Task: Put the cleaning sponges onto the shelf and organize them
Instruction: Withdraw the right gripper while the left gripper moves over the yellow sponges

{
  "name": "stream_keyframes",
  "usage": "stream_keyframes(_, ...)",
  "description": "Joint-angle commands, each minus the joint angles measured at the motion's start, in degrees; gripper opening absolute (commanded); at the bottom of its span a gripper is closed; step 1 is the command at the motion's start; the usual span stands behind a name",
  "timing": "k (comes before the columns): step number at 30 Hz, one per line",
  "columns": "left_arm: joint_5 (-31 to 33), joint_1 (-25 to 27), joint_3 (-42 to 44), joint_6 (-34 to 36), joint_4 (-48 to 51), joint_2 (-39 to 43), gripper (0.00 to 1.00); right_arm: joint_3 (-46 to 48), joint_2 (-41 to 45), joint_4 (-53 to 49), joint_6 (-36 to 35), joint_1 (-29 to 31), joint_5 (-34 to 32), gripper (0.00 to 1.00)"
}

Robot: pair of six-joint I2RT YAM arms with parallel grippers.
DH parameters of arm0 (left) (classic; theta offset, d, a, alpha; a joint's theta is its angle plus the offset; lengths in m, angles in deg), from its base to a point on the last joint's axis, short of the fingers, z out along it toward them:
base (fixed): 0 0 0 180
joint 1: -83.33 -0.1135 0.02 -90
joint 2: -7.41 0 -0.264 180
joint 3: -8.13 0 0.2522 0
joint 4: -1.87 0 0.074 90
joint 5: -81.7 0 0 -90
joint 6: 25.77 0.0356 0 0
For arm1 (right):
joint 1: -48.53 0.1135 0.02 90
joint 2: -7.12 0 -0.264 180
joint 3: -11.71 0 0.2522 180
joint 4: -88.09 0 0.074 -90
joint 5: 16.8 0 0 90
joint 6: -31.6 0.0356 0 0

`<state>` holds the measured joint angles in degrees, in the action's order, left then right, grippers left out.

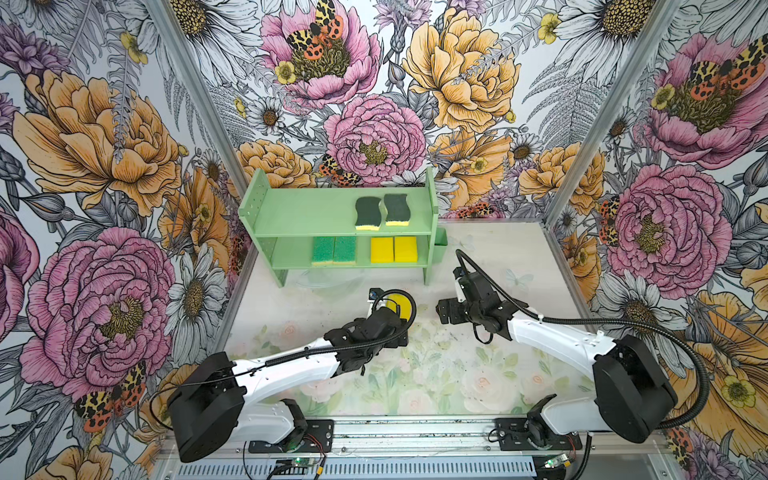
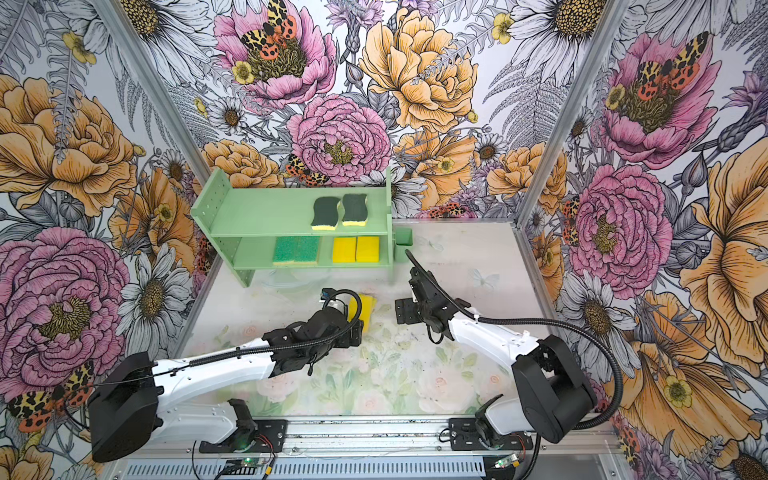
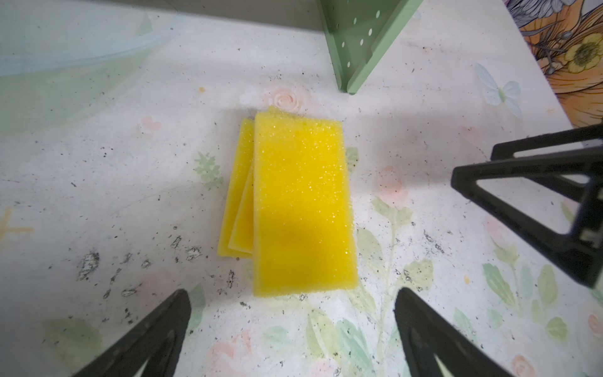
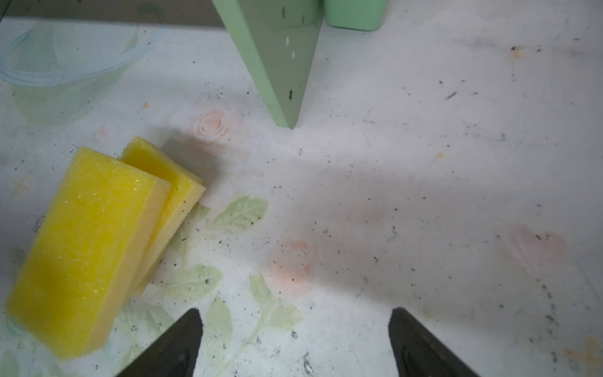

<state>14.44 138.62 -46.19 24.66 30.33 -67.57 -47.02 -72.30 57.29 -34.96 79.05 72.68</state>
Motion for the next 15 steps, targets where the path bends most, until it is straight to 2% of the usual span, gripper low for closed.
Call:
stream_keyframes(1,2.9,1.4,-3.5,-1.6,-0.1,-2.6,0.99,1.1,1.8,-0.2,-0.9,-0.5,1.4,0.92)
stream_keyframes(9,5.4,3.1,-6.0,-0.5,-0.3,-8.7,0.99,1.6,1.5,-0.1,-0.8,-1.2,1.6,0.92)
stream_keyframes(15,7.2,3.8,-4.8,-0.4,-2.9,-9.8,0.99,1.8,1.0,0.0,-0.9,-1.3,1.6,0.92)
